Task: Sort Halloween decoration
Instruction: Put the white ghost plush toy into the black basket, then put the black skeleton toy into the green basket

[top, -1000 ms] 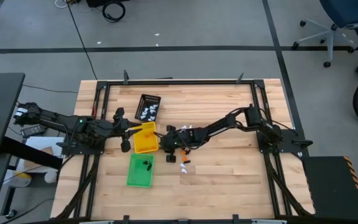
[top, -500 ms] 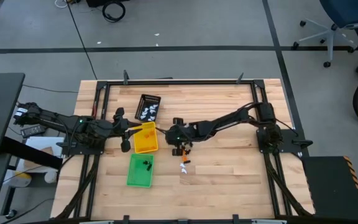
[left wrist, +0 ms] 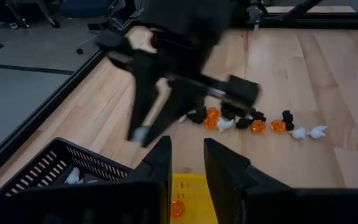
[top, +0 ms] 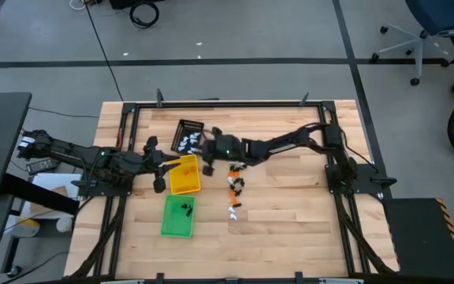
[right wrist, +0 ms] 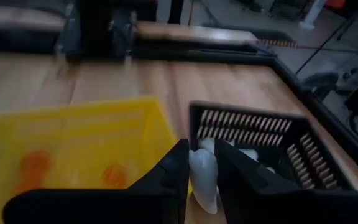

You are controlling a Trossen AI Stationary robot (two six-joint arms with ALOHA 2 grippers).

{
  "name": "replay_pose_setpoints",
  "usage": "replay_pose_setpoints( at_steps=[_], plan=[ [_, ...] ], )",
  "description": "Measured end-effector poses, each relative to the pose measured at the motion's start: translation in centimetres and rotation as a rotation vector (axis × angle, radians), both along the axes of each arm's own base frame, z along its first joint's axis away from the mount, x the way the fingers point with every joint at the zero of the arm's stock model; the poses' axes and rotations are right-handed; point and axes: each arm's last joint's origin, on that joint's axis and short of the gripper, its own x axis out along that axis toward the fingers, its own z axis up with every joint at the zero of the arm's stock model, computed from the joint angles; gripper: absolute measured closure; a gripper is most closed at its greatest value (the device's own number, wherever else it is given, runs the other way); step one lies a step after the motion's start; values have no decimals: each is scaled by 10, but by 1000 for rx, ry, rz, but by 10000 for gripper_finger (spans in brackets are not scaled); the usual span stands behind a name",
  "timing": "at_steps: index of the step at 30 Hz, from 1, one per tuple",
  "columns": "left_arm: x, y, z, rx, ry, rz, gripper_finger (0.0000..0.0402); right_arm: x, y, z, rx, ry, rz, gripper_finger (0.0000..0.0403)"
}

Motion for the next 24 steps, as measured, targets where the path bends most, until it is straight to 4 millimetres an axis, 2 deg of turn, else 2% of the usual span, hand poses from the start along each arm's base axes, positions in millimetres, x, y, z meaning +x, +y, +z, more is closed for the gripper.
replay_pose_setpoints(
  at_steps=[4,11,16,24],
  plan=[
    [0,0,1,-2,-9,0,333,14,-20,-12,58,-84,-24,325],
    [0,0,1,-3,-13,1,333,40,-38,-29,81,-84,-88,324],
    [0,0,1,-5,-14,8,333,47,-45,-24,95,-44,-78,311],
    [0,0,1,-4,-12,10,333,49,-58,-11,126,31,-60,277]
  ],
)
